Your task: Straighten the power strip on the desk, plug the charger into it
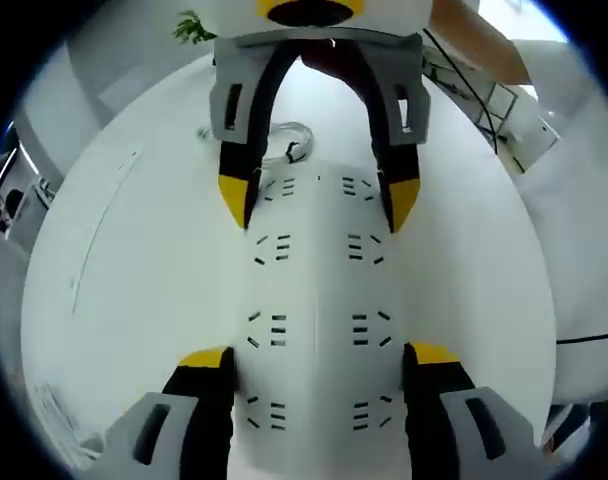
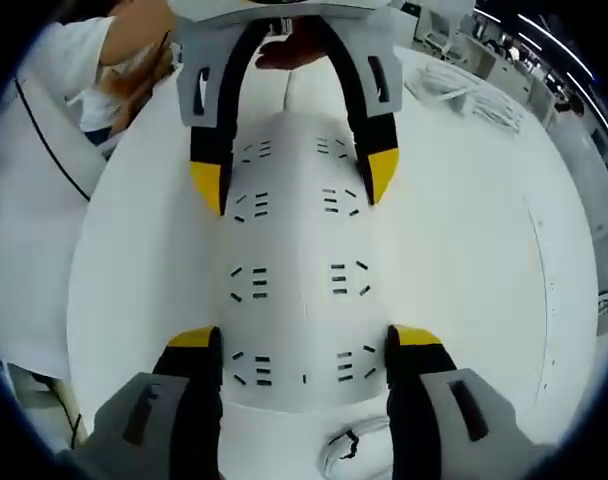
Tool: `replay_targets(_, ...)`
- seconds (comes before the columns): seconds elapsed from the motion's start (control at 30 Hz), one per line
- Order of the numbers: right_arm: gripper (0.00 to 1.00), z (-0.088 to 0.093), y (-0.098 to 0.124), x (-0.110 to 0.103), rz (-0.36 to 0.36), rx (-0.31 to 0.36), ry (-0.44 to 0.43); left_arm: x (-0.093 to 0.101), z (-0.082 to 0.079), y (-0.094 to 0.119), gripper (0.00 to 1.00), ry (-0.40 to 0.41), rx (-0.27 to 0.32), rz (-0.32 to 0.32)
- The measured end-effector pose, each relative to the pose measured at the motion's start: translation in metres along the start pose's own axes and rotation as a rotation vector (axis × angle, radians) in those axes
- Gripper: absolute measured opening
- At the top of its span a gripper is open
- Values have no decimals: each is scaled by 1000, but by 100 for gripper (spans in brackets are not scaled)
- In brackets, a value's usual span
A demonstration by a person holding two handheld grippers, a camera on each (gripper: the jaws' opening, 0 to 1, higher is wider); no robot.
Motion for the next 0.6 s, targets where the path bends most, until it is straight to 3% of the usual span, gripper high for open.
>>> replay_targets(0.6, 66, 5, 2, -19, 59, 66, -142, 8, -4, 0, 70, -75, -5, 32)
Point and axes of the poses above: the point that each gripper's makers call its tool centre point, and the gripper's own axes: y roughly backward along the fingers, x roughly to its right, z roughly out of its underside, the point moved 5 cm from there along y, roughly backward along the fingers, and after that the axes turned 13 degrees about -y, right-handed, at the moved point
